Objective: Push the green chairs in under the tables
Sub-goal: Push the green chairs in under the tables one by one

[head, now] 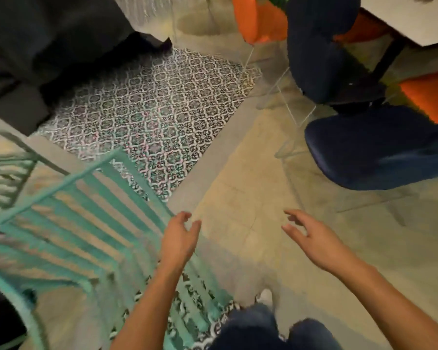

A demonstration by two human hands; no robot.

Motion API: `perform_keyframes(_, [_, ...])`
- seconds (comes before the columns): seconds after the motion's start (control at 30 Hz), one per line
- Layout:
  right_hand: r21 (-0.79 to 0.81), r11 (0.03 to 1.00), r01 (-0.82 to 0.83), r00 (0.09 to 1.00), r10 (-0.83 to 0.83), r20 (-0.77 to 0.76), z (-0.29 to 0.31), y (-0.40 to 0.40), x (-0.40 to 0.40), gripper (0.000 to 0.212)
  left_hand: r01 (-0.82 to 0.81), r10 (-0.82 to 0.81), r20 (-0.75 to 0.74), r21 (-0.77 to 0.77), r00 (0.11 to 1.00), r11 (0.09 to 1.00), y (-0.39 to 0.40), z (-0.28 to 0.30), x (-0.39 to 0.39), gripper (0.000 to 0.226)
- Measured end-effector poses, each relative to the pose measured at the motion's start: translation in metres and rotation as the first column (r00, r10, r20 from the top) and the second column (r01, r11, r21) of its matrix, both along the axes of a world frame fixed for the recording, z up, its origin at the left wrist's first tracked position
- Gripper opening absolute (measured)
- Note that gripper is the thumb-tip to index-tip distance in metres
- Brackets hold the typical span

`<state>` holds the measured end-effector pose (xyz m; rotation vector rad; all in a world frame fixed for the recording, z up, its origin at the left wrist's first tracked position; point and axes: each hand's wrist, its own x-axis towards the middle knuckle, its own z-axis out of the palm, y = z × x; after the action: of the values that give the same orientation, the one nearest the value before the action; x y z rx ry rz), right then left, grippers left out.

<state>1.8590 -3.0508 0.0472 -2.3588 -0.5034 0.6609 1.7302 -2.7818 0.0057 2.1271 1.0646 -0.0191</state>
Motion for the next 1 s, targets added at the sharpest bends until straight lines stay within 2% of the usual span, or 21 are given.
perform_keyframes(0.13, [0.039,0.988,-0.151,0.988,0.152,-0.017,0.014,0.055,0.089,0.046,-0.124,0.124,-0.004,0.049,0.992,0.991,0.023,0.024,0.055,0.041])
perform_keyframes(0.3, [0.126,0.94,-0.317,0.946,0.324,-0.035,0.002,0.13,0.186,0.048,-0.266,0.269,-0.035,0.078,0.962,0.961,0.06,0.019,0.108,0.044])
perform_keyframes(0.5, [0.124,0.847,-0.517,0.851,0.524,-0.026,-0.009,0.229,0.305,0.049,-0.363,0.37,-0.12,0.08,0.921,0.929,0.102,0.033,0.204,0.042])
perform_keyframes(0.67, [0.105,0.691,-0.715,0.694,0.72,-0.012,0.009,0.337,0.355,0.052,-0.469,0.483,-0.12,0.126,0.868,0.874,0.151,0.054,0.26,0.042])
perform_keyframes(0.9, [0.055,0.363,-0.93,0.365,0.931,0.028,-0.011,0.515,0.386,0.062,-0.522,0.579,-0.294,0.253,0.76,0.814,0.265,0.033,0.274,0.051])
perform_keyframes(1.0, [0.011,0.21,-0.978,0.21,0.977,0.034,-0.018,0.602,0.382,0.064,-0.606,0.652,-0.366,0.246,0.664,0.756,0.331,0.014,0.258,0.054])
